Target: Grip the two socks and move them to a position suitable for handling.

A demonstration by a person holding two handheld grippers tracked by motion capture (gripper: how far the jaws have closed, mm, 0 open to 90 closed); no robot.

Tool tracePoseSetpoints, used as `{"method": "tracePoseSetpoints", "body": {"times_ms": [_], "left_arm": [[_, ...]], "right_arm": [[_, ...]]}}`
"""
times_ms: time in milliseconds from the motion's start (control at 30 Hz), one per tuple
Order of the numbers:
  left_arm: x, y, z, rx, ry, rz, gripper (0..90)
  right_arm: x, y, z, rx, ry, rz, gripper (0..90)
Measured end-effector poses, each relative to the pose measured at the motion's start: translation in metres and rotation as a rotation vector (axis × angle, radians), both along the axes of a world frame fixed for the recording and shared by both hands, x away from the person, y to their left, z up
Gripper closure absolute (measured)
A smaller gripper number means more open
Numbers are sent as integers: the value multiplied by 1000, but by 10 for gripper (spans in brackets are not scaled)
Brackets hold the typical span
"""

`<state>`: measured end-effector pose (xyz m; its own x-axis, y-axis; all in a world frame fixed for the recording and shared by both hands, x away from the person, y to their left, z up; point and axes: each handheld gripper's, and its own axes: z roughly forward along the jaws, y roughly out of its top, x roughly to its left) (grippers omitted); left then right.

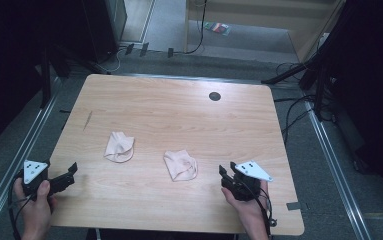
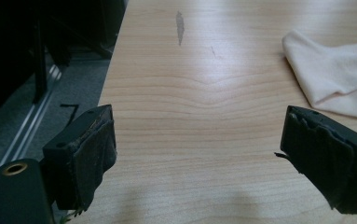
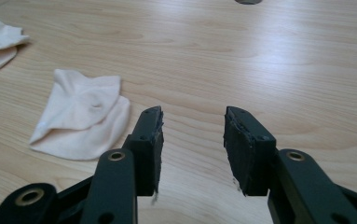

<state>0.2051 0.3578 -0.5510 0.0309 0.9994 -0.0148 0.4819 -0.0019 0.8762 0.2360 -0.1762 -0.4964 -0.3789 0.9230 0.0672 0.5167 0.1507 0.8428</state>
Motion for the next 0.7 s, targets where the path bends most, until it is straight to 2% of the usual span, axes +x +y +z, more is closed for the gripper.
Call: {"method": "tracePoseSetpoints", "body": {"times_ms": [367, 467, 600, 700], "left_arm": [[-2, -2, 3, 8, 0, -5, 109], [-2, -4, 5, -8, -3, -13, 109], [-3, -13, 10, -2, -16, -28, 109], [-3, -26, 16, -6, -23, -59, 109]], "right_arm": [[15, 36, -3, 19, 31, 66, 660], [21, 43, -6, 34, 49, 88, 681], [26, 49, -8, 49, 63, 102, 693], [35, 58, -11, 56, 90, 107, 704]]}}
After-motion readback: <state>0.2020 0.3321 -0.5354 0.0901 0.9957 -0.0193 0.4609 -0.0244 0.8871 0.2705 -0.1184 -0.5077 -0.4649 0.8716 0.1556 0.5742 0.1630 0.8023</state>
